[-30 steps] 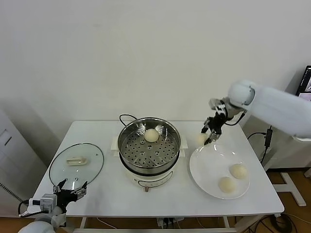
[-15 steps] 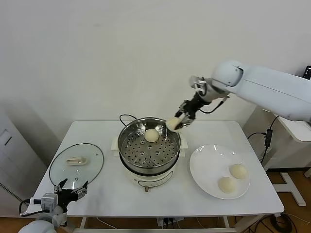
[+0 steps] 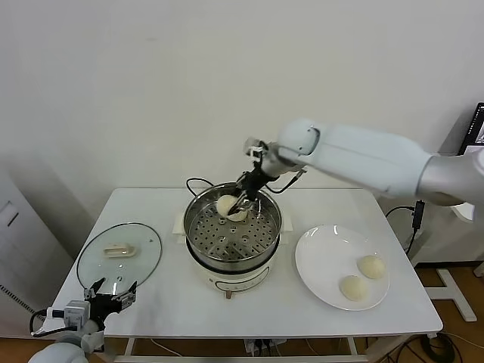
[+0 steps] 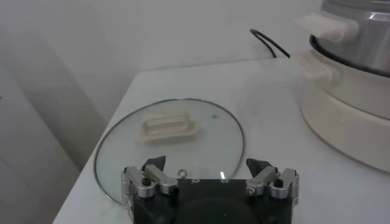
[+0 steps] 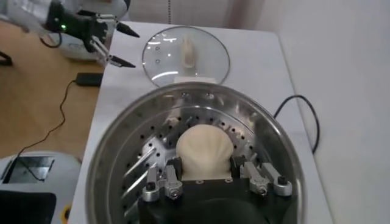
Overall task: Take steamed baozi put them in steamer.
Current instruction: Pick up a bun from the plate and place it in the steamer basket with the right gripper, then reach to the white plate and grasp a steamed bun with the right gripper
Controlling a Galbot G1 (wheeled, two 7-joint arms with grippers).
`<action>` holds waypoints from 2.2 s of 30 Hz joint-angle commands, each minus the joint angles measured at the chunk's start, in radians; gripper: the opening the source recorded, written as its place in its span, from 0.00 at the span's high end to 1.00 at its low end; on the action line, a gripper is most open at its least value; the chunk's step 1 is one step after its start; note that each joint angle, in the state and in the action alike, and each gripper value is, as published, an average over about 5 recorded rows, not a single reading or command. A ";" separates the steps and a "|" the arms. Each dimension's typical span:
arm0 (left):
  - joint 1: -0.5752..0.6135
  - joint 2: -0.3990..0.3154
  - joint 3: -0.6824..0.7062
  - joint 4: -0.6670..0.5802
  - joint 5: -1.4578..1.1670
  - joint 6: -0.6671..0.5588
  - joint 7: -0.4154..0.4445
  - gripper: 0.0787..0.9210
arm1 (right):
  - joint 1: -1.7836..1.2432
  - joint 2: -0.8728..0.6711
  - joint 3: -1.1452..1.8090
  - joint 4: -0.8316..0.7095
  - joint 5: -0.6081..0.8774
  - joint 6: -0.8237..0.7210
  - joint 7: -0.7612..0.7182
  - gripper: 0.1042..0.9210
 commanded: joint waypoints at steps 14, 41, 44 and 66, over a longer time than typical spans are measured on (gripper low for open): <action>-0.001 0.004 -0.004 0.000 -0.005 -0.001 0.001 0.12 | -0.141 0.144 0.016 -0.100 -0.081 -0.055 0.105 0.53; 0.013 0.016 -0.010 -0.007 -0.007 -0.004 0.002 0.12 | 0.205 -0.285 -0.072 0.071 -0.262 0.066 -0.274 0.12; 0.017 0.016 -0.013 -0.009 -0.008 -0.004 0.002 0.12 | 0.235 -0.386 -0.126 0.130 -0.317 0.098 -0.312 0.12; 0.035 0.018 -0.014 -0.023 -0.004 -0.005 0.003 0.12 | -0.208 -0.652 0.085 0.155 -0.706 0.257 -0.367 0.12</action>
